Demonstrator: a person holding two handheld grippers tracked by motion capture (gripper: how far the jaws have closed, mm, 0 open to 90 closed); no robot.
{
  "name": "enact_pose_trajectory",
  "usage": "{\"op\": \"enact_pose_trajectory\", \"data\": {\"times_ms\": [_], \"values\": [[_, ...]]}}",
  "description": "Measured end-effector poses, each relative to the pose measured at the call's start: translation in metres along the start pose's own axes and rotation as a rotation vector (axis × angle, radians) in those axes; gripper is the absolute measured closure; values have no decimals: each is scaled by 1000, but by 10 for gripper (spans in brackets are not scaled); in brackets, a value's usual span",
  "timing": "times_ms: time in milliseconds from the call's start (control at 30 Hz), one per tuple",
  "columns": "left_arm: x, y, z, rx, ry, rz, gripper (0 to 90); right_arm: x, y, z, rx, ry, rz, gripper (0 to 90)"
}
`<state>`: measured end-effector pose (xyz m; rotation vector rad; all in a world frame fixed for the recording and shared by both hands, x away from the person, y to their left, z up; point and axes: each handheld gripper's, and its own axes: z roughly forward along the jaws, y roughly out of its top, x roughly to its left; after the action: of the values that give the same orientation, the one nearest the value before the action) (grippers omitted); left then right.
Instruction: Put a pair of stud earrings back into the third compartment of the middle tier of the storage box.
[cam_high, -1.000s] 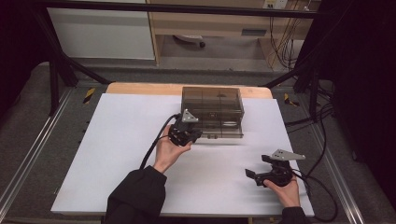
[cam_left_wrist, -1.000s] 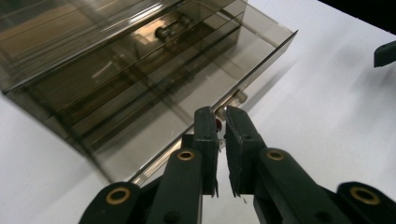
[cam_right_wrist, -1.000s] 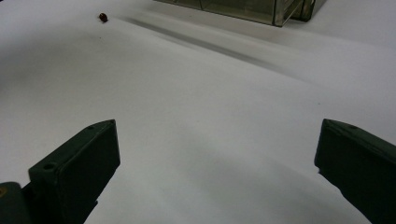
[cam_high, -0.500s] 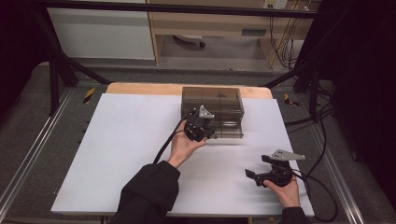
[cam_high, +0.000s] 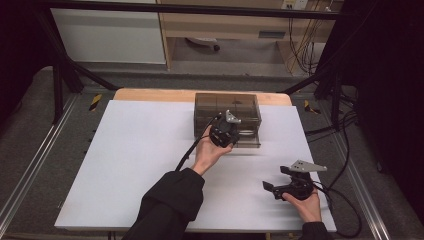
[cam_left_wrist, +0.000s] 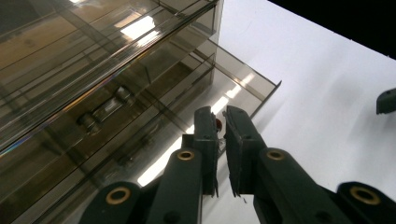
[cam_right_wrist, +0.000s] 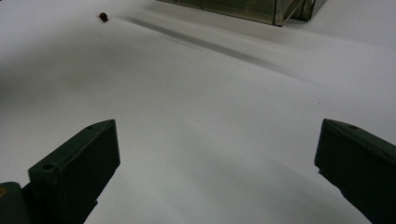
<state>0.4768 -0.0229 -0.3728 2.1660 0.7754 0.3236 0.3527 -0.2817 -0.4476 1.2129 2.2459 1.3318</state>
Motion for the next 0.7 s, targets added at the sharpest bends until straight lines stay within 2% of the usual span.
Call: {"op": "enact_pose_trajectory", "data": {"times_ms": [100, 433, 633, 667, 700], "values": [[-1, 2, 8, 4, 6, 13, 824, 0, 0, 0, 0, -1, 1, 6], [-4, 2, 30, 30, 19, 13, 823, 0, 0, 0, 0, 0, -3, 6], [-3, 1, 37, 31, 17, 11, 814, 0, 0, 0, -2, 2, -2, 7], [-2, 1, 38, 27, 17, 5, 800, 0, 0, 0, -1, 2, 0, 6], [-2, 1, 37, 22, 16, -4, 739, 0, 0, 0, -2, 3, -4, 6]]}}
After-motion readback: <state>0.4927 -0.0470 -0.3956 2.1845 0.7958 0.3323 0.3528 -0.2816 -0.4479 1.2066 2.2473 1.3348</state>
